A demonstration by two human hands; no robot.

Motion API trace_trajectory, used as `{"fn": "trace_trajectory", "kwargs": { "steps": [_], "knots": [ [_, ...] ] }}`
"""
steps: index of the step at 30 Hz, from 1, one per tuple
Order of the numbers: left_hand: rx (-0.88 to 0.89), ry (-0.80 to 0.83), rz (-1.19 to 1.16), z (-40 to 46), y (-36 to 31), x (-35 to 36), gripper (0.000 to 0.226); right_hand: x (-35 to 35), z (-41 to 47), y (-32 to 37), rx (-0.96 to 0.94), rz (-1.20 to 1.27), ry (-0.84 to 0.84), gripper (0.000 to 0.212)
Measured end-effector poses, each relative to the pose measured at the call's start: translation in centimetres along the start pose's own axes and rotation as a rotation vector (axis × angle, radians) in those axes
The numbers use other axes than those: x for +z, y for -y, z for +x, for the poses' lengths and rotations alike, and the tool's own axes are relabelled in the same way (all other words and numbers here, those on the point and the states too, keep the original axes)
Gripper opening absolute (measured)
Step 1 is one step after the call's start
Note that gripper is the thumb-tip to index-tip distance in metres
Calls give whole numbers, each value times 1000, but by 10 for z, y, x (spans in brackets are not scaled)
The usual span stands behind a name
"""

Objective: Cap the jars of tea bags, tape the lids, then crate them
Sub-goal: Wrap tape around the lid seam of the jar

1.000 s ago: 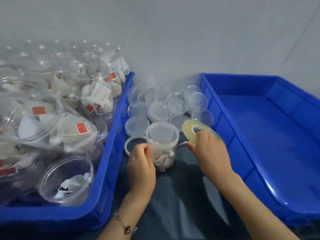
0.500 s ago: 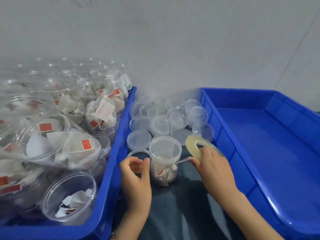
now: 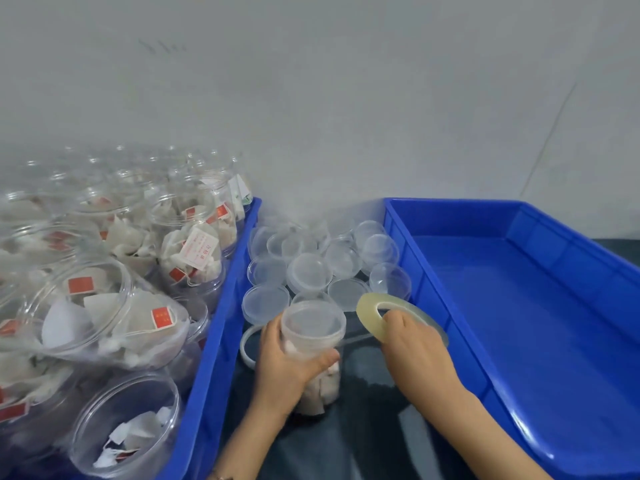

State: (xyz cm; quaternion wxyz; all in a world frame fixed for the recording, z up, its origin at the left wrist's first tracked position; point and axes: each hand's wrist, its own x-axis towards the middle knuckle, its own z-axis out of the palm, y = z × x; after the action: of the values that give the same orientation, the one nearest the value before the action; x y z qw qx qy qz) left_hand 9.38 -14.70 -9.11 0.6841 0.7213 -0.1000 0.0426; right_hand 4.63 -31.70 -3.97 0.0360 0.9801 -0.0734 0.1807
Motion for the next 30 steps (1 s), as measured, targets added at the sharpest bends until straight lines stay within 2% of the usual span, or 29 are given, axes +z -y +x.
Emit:
{"fn": "trace_trajectory", "kwargs": {
  "steps": [4, 7, 9, 11, 13, 18, 23, 26, 28, 30],
  "knots": [
    [-64, 63, -239, -13, -7, -4, 76, 2, 4, -1, -59, 49, 14, 34],
    [-90, 167, -354, -16, -13, -10, 77, -5, 7, 2, -126, 118, 6, 38],
    [-105, 230, -392, -18, -15, -12, 87, -13, 12, 8, -153, 147, -21, 39],
    [-134, 265, -426, -19, -16, -15, 90, -10, 16, 9, -166, 167, -17, 27],
    [-151, 303, -465, -19, -18, -17, 83, -6, 19, 8, -172, 190, -6, 19],
    [-153, 383, -477, -20, -24, -20, 92, -4, 25, 10, -142, 199, 75, 15],
    [-107, 454, -435, -21, -30, -19, 98, 3, 24, 12, -191, 273, 98, 18],
    [-154, 497, -467, -24, -34, -18, 105, 8, 22, 14, -174, 345, 132, 20],
    [-193, 525, -478, -27, -38, -17, 104, 10, 20, 13, -164, 376, 186, 25],
    [-242, 456, -384, -28, -40, -13, 94, 12, 14, 13, -169, 400, 224, 28]
  ]
}}
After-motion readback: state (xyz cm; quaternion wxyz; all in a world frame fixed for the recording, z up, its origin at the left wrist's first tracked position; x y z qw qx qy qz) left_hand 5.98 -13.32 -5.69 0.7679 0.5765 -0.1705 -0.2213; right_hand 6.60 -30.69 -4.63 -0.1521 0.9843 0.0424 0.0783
